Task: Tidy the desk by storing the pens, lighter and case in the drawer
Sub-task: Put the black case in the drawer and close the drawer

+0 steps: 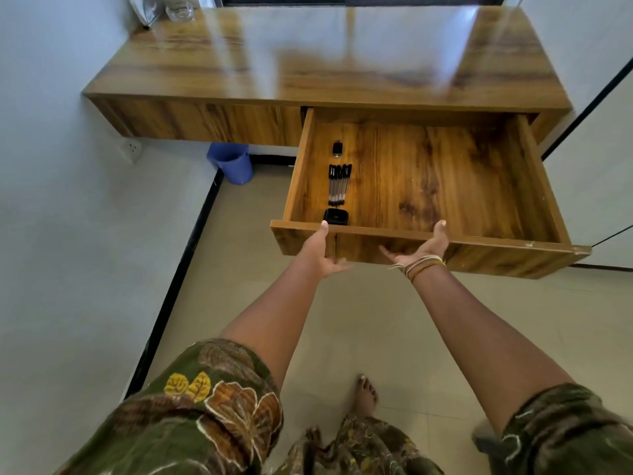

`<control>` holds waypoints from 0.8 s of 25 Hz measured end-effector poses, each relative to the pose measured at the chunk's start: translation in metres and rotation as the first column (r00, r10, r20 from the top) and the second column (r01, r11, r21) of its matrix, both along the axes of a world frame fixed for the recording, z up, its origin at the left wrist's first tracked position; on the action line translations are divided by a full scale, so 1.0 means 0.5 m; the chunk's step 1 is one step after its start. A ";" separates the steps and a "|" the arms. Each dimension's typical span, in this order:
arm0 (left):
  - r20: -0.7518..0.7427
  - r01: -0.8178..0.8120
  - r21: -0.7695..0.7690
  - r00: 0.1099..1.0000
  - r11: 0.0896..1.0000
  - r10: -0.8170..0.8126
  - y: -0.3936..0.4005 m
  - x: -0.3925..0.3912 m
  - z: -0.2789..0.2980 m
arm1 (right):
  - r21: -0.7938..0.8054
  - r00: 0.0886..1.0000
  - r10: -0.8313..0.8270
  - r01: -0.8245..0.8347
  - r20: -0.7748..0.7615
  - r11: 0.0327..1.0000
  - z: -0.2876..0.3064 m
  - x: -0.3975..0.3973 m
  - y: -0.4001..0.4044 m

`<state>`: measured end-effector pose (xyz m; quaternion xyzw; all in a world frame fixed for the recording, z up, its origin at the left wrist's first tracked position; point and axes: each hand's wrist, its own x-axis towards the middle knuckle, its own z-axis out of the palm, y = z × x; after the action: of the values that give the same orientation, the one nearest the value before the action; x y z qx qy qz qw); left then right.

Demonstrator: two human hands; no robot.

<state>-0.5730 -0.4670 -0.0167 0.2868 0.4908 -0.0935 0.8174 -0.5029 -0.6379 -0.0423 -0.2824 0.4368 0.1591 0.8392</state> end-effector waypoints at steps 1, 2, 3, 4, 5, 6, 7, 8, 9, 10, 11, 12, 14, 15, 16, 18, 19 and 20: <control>0.004 -0.038 -0.024 0.999 0.999 0.038 -0.011 0.017 0.002 | -0.044 0.999 0.032 -0.034 -0.033 0.998 0.000 0.019 0.008; 0.008 -0.072 -0.029 0.997 0.997 0.072 -0.022 0.039 0.001 | -0.086 0.996 0.064 -0.069 -0.067 0.994 -0.004 0.033 0.016; 0.008 -0.092 -0.012 0.996 0.996 0.092 -0.031 0.060 -0.004 | -0.129 0.992 0.088 -0.099 -0.094 0.987 -0.012 0.043 0.024; 0.002 -0.110 0.017 0.994 0.994 0.110 -0.037 0.080 -0.012 | -0.169 0.989 0.100 -0.117 -0.105 0.979 -0.020 0.048 0.030; -0.007 -0.129 0.046 0.992 0.991 0.129 -0.040 0.096 -0.022 | -0.202 0.990 0.106 -0.124 -0.098 0.971 -0.029 0.054 0.033; -0.011 -0.147 0.063 0.989 0.987 0.148 -0.042 0.111 -0.030 | -0.220 0.990 0.119 -0.135 -0.081 0.966 -0.035 0.062 0.032; -0.009 -0.164 0.072 0.986 0.984 0.165 -0.040 0.125 -0.037 | -0.223 0.989 0.137 -0.146 -0.057 0.964 -0.039 0.073 0.029; -0.004 -0.178 0.074 0.984 0.981 0.179 -0.037 0.140 -0.040 | -0.217 0.988 0.149 -0.154 -0.038 0.964 -0.042 0.089 0.026; 0.000 -0.187 0.073 0.982 0.980 0.188 -0.033 0.154 -0.041 | -0.216 0.987 0.157 -0.159 -0.028 0.963 -0.042 0.104 0.026; 0.003 -0.191 0.073 0.981 0.979 0.192 -0.029 0.167 -0.042 | -0.220 0.986 0.163 -0.163 -0.021 0.962 -0.039 0.116 0.029; 0.006 -0.191 0.076 0.981 0.979 0.191 -0.026 0.184 -0.044 | -0.232 0.985 0.170 -0.169 -0.016 0.958 -0.037 0.131 0.034; 0.008 -0.193 0.079 0.981 0.978 0.193 -0.023 0.200 -0.045 | -0.248 0.984 0.175 -0.174 -0.016 0.953 -0.035 0.146 0.039; 0.014 -0.192 0.088 0.981 0.977 0.192 -0.015 0.233 -0.043 | -0.276 0.984 0.175 -0.173 -0.018 0.946 -0.035 0.180 0.048; 0.017 -0.187 0.087 0.982 0.978 0.186 -0.009 0.252 -0.042 | -0.277 0.985 0.172 -0.169 -0.014 0.946 -0.033 0.197 0.052; 0.024 -0.180 0.085 0.984 0.980 0.178 -0.002 0.271 -0.041 | -0.273 0.985 0.173 -0.169 -0.010 0.947 -0.031 0.217 0.056; 0.036 -0.172 0.078 0.985 0.982 0.170 0.012 0.308 -0.041 | -0.273 0.983 0.184 -0.180 -0.009 0.945 -0.029 0.254 0.063; 0.041 -0.166 0.071 0.986 0.984 0.163 0.020 0.330 -0.042 | -0.278 0.982 0.190 -0.185 -0.010 0.943 -0.028 0.278 0.068; 0.047 -0.156 0.063 0.987 0.986 0.154 0.028 0.354 -0.043 | -0.286 0.981 0.194 -0.188 -0.009 0.940 -0.027 0.301 0.073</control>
<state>-0.3961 -0.4530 -0.0383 0.2765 0.4971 -0.0073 0.8224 -0.3523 -0.6013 -0.0560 -0.4429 0.4175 0.1723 0.7745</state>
